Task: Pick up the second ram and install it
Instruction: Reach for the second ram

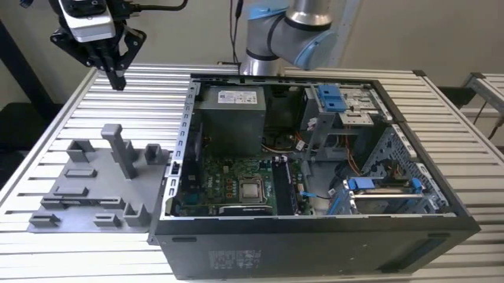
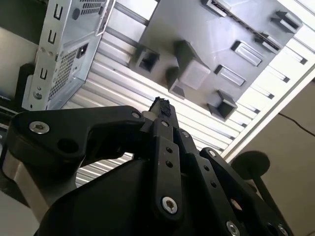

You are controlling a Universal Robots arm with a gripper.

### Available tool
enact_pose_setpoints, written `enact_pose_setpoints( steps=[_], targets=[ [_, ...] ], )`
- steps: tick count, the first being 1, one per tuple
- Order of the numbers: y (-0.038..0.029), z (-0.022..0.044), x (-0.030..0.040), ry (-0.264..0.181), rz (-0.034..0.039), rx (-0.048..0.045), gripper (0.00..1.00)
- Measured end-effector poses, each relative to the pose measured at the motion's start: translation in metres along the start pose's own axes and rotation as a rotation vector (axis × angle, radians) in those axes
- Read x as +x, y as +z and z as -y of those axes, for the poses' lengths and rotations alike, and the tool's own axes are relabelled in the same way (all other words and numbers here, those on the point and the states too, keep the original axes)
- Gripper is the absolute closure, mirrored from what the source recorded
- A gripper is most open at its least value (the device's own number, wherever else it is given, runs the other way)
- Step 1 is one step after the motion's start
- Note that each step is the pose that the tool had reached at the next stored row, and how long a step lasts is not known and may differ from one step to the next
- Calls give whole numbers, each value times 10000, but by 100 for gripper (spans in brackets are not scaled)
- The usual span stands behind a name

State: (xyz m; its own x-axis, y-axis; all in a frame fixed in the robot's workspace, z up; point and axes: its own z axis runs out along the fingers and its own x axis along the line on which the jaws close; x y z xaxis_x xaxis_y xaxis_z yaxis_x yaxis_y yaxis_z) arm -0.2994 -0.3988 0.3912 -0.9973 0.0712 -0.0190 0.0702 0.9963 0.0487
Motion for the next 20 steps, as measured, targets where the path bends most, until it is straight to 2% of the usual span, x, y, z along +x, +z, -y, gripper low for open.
enact_pose_setpoints(
  steps=[20],
  targets=[
    [-4,33,470,0,-1,1,89]
  ],
)
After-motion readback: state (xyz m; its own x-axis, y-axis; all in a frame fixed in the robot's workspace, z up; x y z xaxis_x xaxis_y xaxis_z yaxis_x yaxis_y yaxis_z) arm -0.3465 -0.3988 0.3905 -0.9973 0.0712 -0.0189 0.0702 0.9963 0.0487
